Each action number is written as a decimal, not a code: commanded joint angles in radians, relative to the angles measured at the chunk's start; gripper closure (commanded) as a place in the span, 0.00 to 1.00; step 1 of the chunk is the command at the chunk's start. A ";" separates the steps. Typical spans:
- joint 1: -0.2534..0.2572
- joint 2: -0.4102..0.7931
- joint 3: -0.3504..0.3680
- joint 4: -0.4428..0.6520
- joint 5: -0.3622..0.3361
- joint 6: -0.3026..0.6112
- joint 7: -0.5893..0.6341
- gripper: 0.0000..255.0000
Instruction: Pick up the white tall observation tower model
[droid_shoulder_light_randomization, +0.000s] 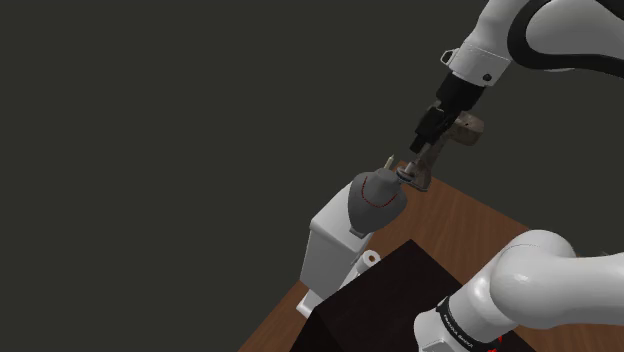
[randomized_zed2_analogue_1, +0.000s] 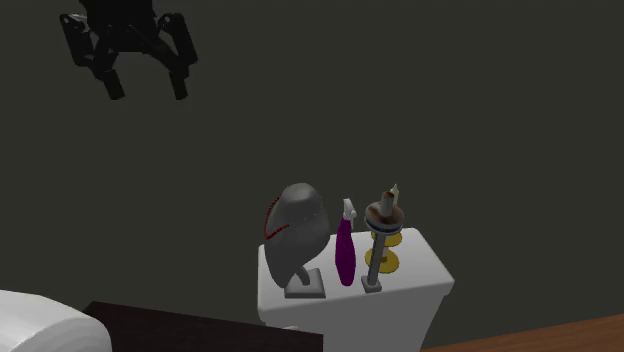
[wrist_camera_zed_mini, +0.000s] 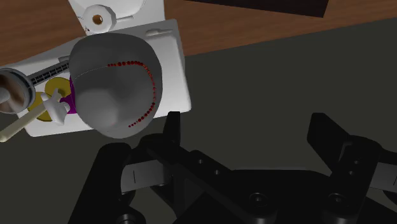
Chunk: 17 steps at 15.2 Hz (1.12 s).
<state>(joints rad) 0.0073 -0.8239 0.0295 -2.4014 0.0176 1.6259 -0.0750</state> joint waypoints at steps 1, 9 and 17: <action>0.000 0.000 0.000 0.000 0.000 0.000 0.000 0.00; -0.077 0.117 -0.131 -0.068 -0.078 0.179 -0.086 0.00; -0.143 0.302 -0.264 -0.068 -0.128 0.363 -0.173 0.00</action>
<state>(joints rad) -0.1280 -0.5489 -0.2162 -2.4699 -0.1050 1.9609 -0.2356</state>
